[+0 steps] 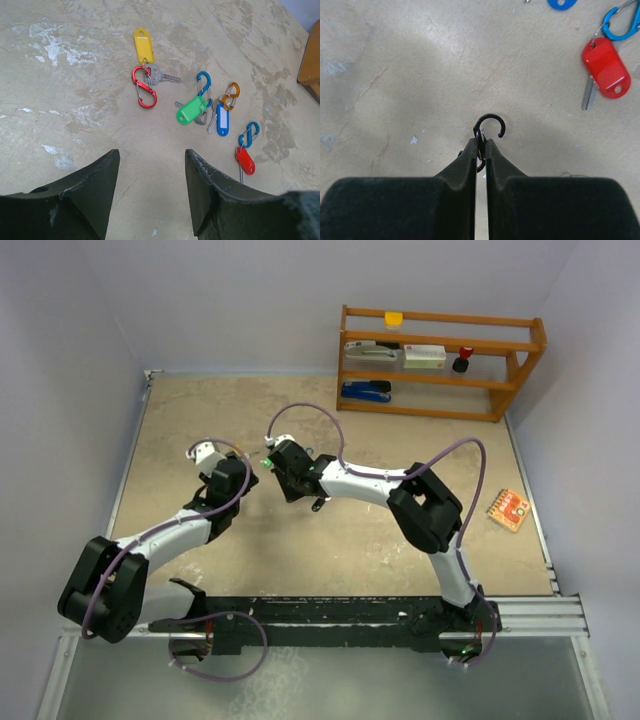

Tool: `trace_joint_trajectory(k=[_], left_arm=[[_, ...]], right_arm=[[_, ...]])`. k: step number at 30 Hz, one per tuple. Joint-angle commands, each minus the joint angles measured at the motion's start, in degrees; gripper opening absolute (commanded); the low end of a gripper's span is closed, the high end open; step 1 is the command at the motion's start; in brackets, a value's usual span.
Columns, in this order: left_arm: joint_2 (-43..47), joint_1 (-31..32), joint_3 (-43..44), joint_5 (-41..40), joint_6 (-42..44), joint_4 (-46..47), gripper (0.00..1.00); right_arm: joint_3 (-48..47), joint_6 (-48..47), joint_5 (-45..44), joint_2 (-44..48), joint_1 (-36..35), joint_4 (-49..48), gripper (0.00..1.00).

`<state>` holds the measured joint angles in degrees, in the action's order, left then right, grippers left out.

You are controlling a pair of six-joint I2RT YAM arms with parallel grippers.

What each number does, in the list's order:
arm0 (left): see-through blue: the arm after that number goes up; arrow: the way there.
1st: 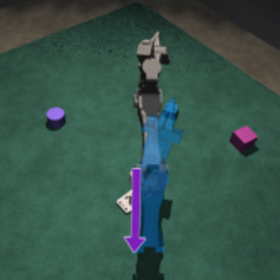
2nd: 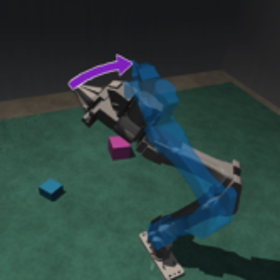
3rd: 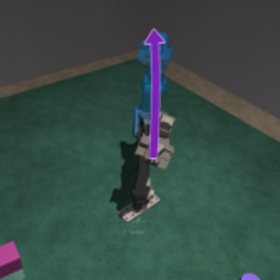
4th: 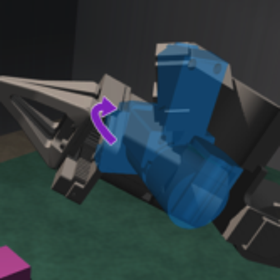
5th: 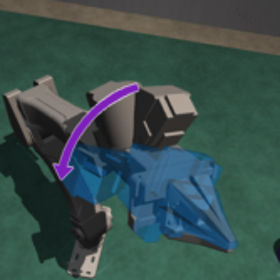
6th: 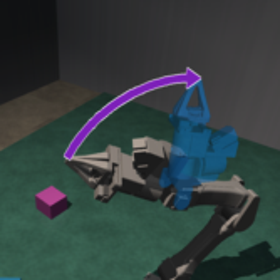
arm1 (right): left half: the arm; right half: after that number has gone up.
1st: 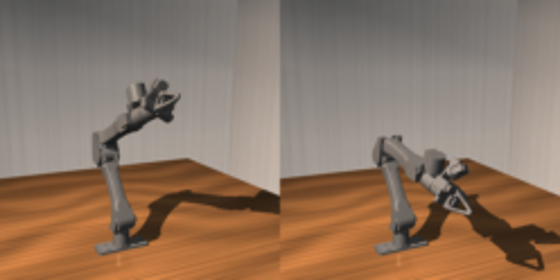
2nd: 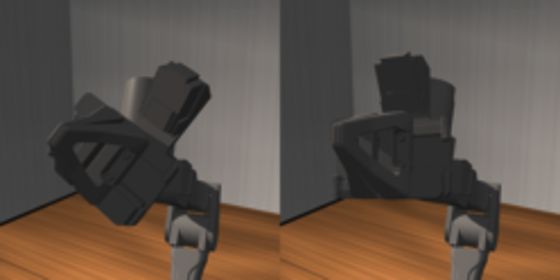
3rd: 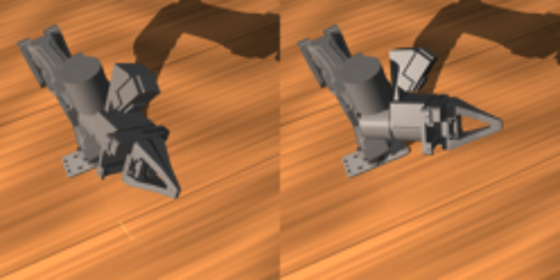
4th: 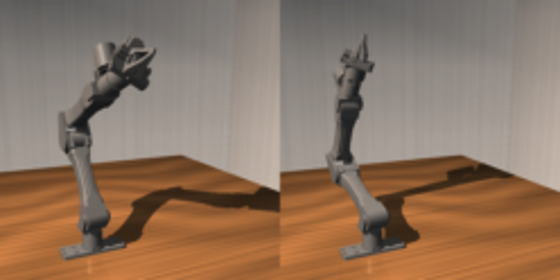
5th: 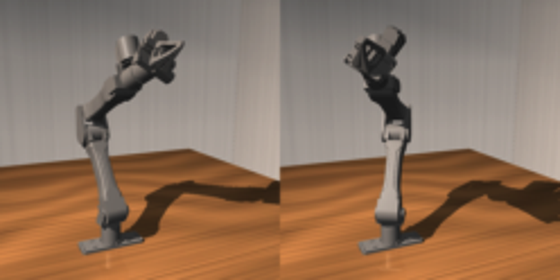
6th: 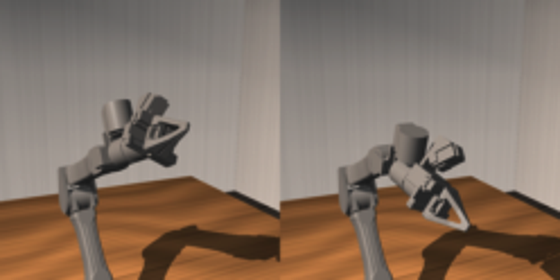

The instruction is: Put the keys on the keyring

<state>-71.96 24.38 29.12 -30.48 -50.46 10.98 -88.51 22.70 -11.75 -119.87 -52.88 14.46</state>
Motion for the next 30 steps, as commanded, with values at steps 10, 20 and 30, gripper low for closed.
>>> trace_joint_trajectory(k=[10,20,30], left_arm=[[1.46,-0.78,-0.91,-0.65,-0.96,1.05,0.53],[1.19,-0.78,-0.56,-0.38,-0.66,0.8,0.53],[-0.44,-0.68,0.8,3.58,-0.65,-0.35,0.53]], right_arm=[[-2.74,3.18,2.16,-0.76,-0.64,0.57,0.29],[-2.17,4.35,2.61,-0.07,-0.64,-0.88,0.42],[1.32,3.61,-5.07,7.65,1.25,1.1,0.53]])
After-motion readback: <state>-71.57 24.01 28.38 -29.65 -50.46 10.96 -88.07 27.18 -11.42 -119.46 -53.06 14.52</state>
